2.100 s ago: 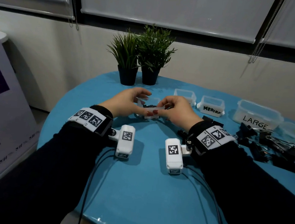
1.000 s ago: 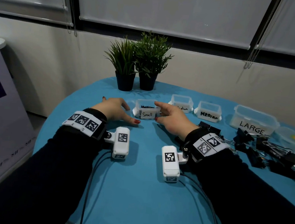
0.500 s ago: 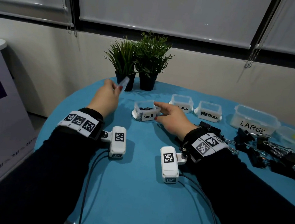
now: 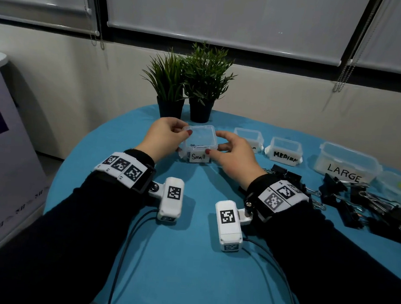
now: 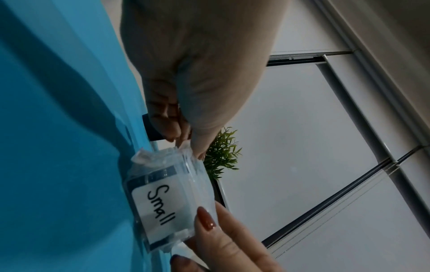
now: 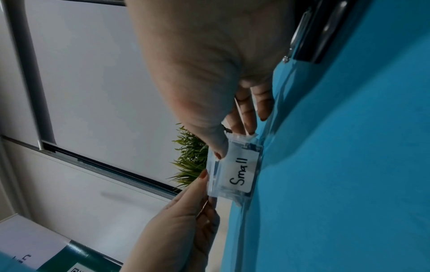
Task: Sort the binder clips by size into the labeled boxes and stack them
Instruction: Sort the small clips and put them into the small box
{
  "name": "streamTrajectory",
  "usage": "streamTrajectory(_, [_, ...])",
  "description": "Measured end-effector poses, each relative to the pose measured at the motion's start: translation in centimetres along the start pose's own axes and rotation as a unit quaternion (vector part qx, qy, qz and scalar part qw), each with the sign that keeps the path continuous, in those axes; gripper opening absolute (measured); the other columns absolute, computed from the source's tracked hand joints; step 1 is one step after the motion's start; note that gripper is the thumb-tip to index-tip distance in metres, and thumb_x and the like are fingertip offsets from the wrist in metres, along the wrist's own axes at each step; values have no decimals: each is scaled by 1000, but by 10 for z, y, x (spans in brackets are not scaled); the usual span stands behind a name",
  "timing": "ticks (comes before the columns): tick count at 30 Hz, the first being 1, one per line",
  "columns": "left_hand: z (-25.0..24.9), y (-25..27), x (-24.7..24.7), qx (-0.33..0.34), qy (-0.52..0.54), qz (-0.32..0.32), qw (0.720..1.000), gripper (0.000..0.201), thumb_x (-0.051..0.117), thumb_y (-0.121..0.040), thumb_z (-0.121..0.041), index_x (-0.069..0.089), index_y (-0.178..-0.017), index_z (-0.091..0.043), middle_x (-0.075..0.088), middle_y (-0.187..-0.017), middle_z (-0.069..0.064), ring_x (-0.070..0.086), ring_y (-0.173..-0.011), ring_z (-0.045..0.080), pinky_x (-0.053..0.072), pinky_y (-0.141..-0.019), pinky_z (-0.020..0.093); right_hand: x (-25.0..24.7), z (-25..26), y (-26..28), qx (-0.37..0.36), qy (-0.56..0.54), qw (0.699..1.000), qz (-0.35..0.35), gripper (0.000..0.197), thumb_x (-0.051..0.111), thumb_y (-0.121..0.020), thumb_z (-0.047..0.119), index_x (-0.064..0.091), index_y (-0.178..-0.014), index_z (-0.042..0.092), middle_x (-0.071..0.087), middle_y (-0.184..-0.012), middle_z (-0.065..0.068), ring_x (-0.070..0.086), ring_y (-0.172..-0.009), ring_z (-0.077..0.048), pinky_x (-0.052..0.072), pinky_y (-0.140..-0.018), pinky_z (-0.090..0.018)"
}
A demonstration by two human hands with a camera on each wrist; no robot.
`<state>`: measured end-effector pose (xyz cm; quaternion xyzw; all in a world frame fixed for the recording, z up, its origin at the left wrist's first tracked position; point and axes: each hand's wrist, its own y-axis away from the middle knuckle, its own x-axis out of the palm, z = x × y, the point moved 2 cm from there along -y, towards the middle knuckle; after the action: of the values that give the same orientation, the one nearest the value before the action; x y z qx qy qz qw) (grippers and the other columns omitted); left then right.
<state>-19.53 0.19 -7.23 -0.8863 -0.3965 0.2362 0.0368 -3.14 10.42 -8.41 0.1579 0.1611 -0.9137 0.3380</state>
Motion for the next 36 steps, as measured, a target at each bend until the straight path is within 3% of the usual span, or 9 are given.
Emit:
streamTrajectory(6, [3, 3, -1, -35, -2, 4, 999, 24, 77, -88, -35, 74, -103, -17, 74, -94, 8, 71, -80, 20, 53, -52, 27, 0, -1, 0, 2, 10, 1000, -9, 58, 75, -89, 22, 53, -144, 22, 63, -101, -3, 63, -76, -14, 55, -63, -22])
streamTrajectory(11, [6, 7, -1, -55, 82, 14, 995, 28, 75, -90, -30, 75, -110, -10, 74, -90, 14, 65, -68, 18, 54, -49, 22, 5, -1, -1, -2, 18, 1000, -9, 41, 71, -92, 38, 67, -131, 25, 70, -120, -2, 64, -92, -13, 56, -84, -28])
streamTrajectory(13, [5, 4, 1, -62, 61, 26, 996, 29, 70, -94, -25, 73, -117, -8, 72, -97, 13, 65, -76, 19, 58, -57, 24, 5, 0, -1, 3, 6, 1000, -11, 35, 65, -97, 34, 68, -130, 22, 70, -123, 0, 58, -93, -9, 53, -92, -34])
streamTrajectory(17, [6, 1, -3, -107, -23, 31, 994, 35, 70, -92, -39, 72, -119, -18, 71, -115, 6, 66, -96, 20, 54, -80, 28, 4, -5, -3, 36, -35, 998, -25, 33, 61, -100, 25, 65, -133, 22, 63, -100, 2, 53, -76, -13, 53, -76, -32])
streamTrajectory(20, [4, 4, -6, -145, -95, 31, 984, 46, 67, -88, -56, 68, -84, -11, 73, -87, 10, 61, -66, 21, 51, -61, 31, 4, -9, -5, 79, -51, 995, -43, 58, 66, -96, 35, 46, -147, 16, 54, -124, -4, 63, -98, -23, 58, -84, -39])
streamTrajectory(22, [3, 6, -5, -164, -100, 34, 981, 59, 65, -88, -59, 72, -91, -1, 66, -73, 7, 50, -53, 20, 40, -52, 27, 6, -12, -7, 105, -59, 992, -36, 65, 66, -95, 39, 42, -148, 10, 53, -137, -9, 61, -109, -25, 57, -80, -38])
streamTrajectory(25, [4, 7, -4, -177, -79, 22, 981, 63, 68, -87, -58, 72, -103, 2, 60, -70, 5, 45, -51, 18, 35, -48, 26, 8, -12, -7, 118, -98, 987, -38, 55, 69, -94, 35, 54, -138, 5, 58, -113, -9, 57, -89, -20, 48, -63, -28])
streamTrajectory(31, [3, 6, -6, -177, -86, 7, 980, 61, 73, -77, -65, 60, -77, -6, 66, -66, 4, 54, -51, 19, 46, -53, 26, 4, -12, -7, 104, -135, 982, -87, 37, 80, -85, 25, 61, -116, 19, 63, -122, -16, 67, -85, -24, 60, -89, -46])
streamTrajectory(36, [-2, 10, -5, -158, 33, 0, 987, 52, 84, -79, -37, 65, -105, 4, 75, -78, 16, 67, -58, 17, 60, -63, 30, -1, -7, -5, 69, -150, 977, -135, 37, 82, -80, 11, 60, -109, 15, 70, -101, -11, 69, -86, -24, 60, -86, -48])
